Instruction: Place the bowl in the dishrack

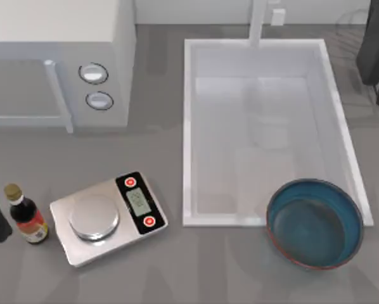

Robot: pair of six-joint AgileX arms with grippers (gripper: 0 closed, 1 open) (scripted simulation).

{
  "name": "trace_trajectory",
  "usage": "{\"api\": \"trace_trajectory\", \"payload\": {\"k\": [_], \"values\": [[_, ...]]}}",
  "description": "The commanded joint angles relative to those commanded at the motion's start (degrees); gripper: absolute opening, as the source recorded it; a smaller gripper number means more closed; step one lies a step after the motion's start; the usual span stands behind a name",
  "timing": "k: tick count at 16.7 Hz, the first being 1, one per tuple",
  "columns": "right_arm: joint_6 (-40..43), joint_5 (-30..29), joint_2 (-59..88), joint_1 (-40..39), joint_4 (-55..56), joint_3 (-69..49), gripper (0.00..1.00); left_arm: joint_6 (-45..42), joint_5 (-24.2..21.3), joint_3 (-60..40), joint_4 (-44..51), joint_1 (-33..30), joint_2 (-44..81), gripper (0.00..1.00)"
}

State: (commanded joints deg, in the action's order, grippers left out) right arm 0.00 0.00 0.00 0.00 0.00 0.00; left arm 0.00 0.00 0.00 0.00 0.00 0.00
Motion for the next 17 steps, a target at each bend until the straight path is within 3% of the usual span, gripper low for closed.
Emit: {"api": "trace_trajectory", "payload": {"k": [7,17], "values": [[-3.17,-0.29,9.25,-3.03,-8.09,-8.74,1.0,0.0,0.0,0.0,0.0,0.0,0.0,1.0],[-16.29,-1.77,59.82,-15.19,-44.32,-43.2,1.0,0.0,0.0,0.0,0.0,0.0,0.0,1.0]]}}
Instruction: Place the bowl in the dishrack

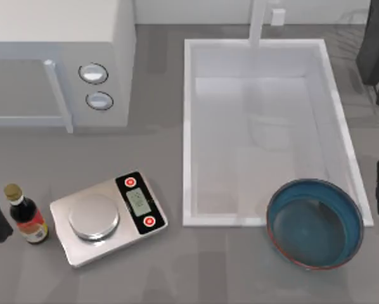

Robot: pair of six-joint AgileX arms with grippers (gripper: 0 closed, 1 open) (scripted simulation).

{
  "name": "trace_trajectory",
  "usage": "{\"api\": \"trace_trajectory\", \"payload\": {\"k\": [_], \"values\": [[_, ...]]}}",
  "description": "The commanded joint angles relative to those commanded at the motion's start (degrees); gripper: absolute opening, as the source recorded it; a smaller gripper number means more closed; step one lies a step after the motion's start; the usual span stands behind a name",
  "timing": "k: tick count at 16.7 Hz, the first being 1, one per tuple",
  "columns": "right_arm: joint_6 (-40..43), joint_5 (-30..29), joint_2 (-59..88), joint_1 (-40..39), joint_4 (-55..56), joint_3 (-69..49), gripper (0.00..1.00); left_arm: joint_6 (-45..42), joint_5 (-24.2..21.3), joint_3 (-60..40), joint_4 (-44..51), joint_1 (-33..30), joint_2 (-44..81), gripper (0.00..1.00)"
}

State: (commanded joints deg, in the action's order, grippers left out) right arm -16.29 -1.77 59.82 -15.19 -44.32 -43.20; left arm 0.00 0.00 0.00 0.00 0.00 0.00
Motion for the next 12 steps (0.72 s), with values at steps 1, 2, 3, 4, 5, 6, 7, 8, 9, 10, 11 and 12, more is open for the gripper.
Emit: {"api": "trace_trajectory", "payload": {"k": [1,2,3,4,5,6,7,8,9,10,11,12], "values": [[-1.23,-0.1,4.47,-1.15,-3.3,-3.25,1.0,0.0,0.0,0.0,0.0,0.0,0.0,1.0],[-2.38,-0.2,8.46,-2.23,-6.35,-6.34,1.0,0.0,0.0,0.0,0.0,0.0,0.0,1.0],[-3.44,-0.29,12.02,-3.23,-9.14,-9.24,1.0,0.0,0.0,0.0,0.0,0.0,0.0,1.0],[-4.4,-0.39,15.17,-4.14,-11.62,-11.9,1.0,0.0,0.0,0.0,0.0,0.0,0.0,1.0],[-5.24,-0.48,17.95,-4.93,-13.75,-14.27,1.0,0.0,0.0,0.0,0.0,0.0,0.0,1.0],[-5.93,-0.57,20.31,-5.58,-15.46,-16.28,1.0,0.0,0.0,0.0,0.0,0.0,0.0,1.0],[-6.48,-0.65,22.2,-6.09,-16.79,-17.88,1.0,0.0,0.0,0.0,0.0,0.0,0.0,1.0],[-6.87,-0.71,23.54,-6.46,-17.73,-19.05,1.0,0.0,0.0,0.0,0.0,0.0,0.0,1.0],[-7.1,-0.74,24.32,-6.68,-18.28,-19.74,1.0,0.0,0.0,0.0,0.0,0.0,0.0,1.0],[-7.16,-0.75,24.53,-6.75,-18.44,-19.94,1.0,0.0,0.0,0.0,0.0,0.0,0.0,1.0],[-7.16,-0.75,24.53,-6.75,-18.44,-19.94,1.0,0.0,0.0,0.0,0.0,0.0,0.0,1.0],[-7.16,-0.75,24.53,-6.75,-18.44,-19.94,1.0,0.0,0.0,0.0,0.0,0.0,0.0,1.0]]}}
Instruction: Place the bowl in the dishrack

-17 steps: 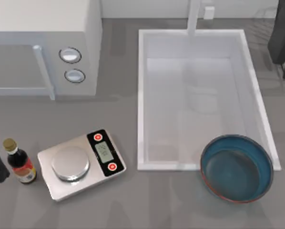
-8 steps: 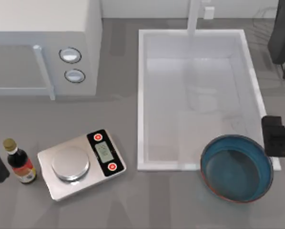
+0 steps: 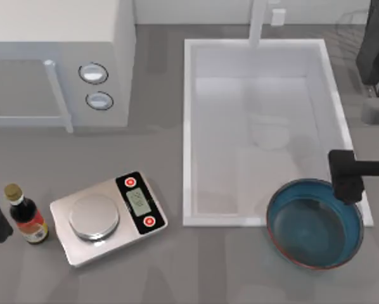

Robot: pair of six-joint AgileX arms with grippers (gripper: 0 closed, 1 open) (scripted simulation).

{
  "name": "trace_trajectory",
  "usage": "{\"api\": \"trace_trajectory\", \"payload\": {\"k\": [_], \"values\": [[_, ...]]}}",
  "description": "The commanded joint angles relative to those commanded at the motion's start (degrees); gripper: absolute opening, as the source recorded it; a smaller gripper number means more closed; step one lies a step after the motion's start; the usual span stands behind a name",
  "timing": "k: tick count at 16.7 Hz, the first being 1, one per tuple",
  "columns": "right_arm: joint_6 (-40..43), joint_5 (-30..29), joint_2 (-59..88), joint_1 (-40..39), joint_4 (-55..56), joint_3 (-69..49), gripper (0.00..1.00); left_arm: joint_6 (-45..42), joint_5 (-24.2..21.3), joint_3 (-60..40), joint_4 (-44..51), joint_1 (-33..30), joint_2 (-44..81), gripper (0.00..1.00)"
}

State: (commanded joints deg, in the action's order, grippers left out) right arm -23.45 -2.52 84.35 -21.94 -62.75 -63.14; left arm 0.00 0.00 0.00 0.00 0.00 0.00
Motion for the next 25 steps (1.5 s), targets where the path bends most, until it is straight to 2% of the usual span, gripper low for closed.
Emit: {"api": "trace_trajectory", "payload": {"k": [5,13,18,25], "values": [[0.22,0.03,0.79,0.28,2.34,1.73,1.0,0.0,0.0,0.0,0.0,0.0,0.0,1.0],[0.57,0.06,9.26,0.72,22.75,13.22,1.0,0.0,0.0,0.0,0.0,0.0,0.0,1.0],[0.59,0.06,10.0,0.75,24.19,14.17,1.0,0.0,0.0,0.0,0.0,0.0,0.0,1.0],[0.59,0.06,10.0,0.75,24.19,14.17,0.47,0.0,0.0,0.0,0.0,0.0,0.0,1.0]]}}
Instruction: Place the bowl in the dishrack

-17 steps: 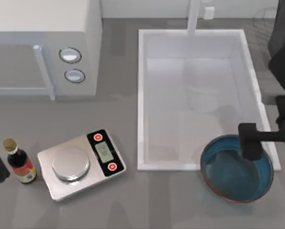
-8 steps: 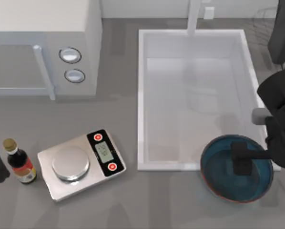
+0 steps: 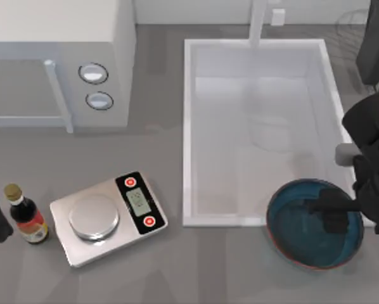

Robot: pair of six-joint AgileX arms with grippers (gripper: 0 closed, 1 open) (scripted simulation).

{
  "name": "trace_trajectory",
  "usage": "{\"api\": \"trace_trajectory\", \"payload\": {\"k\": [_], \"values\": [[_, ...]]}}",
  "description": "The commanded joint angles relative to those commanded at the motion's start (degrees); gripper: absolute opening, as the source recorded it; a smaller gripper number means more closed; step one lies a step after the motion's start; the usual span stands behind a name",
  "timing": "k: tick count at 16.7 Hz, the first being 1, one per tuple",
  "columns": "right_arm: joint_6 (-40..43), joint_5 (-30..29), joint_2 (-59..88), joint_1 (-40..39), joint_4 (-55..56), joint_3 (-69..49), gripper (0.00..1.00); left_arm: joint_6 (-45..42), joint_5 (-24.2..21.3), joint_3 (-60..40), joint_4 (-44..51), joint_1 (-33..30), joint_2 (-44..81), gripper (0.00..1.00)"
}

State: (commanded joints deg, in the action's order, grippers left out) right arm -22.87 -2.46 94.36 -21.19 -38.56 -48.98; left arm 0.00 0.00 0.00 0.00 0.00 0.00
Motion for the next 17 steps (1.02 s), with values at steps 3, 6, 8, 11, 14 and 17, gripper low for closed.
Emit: {"api": "trace_trajectory", "payload": {"k": [3,6,8,11,14,17], "values": [[0.0,0.0,0.0,0.0,0.0,0.0,0.25,0.0,0.0,0.0,0.0,0.0,0.0,1.0],[0.0,0.0,0.0,0.0,0.0,0.0,0.02,0.0,0.0,0.0,0.0,0.0,0.0,1.0],[0.0,0.0,0.0,0.0,0.0,0.0,0.0,0.0,0.0,0.0,0.0,0.0,0.0,1.0],[0.0,0.0,0.0,0.0,0.0,0.0,0.0,0.0,0.0,0.0,0.0,0.0,0.0,1.0],[0.0,0.0,0.0,0.0,0.0,0.0,0.0,0.0,0.0,0.0,0.0,0.0,0.0,1.0],[-0.08,0.02,-0.08,-0.16,-0.89,-0.86,0.0,0.0,0.0,0.0,0.0,0.0,0.0,1.0]]}}
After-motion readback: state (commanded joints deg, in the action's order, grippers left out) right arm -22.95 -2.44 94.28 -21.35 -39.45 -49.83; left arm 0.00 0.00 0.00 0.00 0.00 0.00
